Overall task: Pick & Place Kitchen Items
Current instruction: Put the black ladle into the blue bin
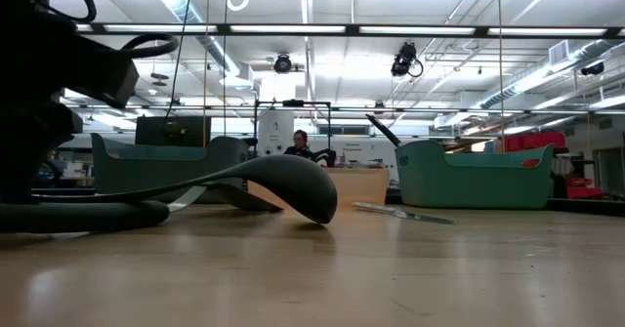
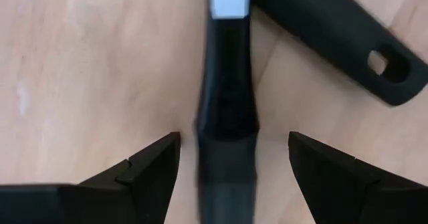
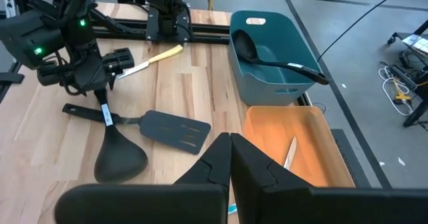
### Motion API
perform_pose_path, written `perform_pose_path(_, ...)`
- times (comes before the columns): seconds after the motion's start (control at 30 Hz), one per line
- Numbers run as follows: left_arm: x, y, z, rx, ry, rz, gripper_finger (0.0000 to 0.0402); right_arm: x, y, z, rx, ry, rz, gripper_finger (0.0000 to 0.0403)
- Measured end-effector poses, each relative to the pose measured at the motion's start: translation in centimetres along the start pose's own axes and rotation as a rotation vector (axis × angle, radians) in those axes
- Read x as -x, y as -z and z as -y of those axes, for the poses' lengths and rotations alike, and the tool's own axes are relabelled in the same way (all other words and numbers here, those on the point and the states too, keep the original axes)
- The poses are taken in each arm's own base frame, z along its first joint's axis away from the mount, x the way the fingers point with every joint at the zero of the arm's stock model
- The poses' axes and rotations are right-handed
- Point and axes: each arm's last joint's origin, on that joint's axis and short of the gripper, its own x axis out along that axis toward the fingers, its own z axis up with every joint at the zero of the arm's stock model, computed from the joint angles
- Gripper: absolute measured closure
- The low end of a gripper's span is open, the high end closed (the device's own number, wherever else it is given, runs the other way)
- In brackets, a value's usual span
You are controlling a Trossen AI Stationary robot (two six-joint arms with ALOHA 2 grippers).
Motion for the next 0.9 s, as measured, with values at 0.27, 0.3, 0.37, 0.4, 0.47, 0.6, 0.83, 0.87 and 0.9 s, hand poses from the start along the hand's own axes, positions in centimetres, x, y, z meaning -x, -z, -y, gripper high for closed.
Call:
perform_pose_path(0.27,-0.09,-0.03,0.04,0.000,-0.005,0.008,0.0119,0.00,0.00,-0.01,0.001,0.000,0.000,0.0394)
perform_pose_path(0.3,-0.09,-0.03,0.05,0.000,-0.003,0.006,0.0121,0.00,0.00,0.00,0.000,0.000,0.000,0.0394)
perform_pose_path(0.37,-0.09,0.00,0.05,-0.001,0.001,-0.001,0.0127,0.00,0.00,-0.01,0.001,0.000,0.000,0.0394)
perform_pose_path(0.4,-0.09,-0.01,0.05,-0.001,0.002,-0.003,0.0132,0.00,0.00,-0.01,0.001,0.000,0.000,0.0394)
perform_pose_path(0.47,-0.11,0.02,0.03,-0.003,0.003,-0.008,0.0142,0.00,0.00,-0.01,0.004,0.000,0.000,0.0394)
perform_pose_path(0.6,-0.11,0.05,0.03,-0.002,0.009,-0.020,0.0167,0.00,0.00,-0.01,0.004,0.000,0.000,0.0394)
perform_pose_path(0.83,-0.11,0.08,0.08,-0.003,0.020,-0.032,0.0206,0.00,0.00,0.00,0.004,0.000,0.000,0.0394)
perform_pose_path(0.87,-0.11,0.09,0.08,-0.003,0.020,-0.032,0.0211,0.00,0.00,0.00,0.004,0.000,0.000,0.0394)
perform_pose_path(0.9,-0.12,0.09,0.08,-0.003,0.021,-0.033,0.0216,0.00,0.00,-0.01,0.004,0.000,0.000,0.0394)
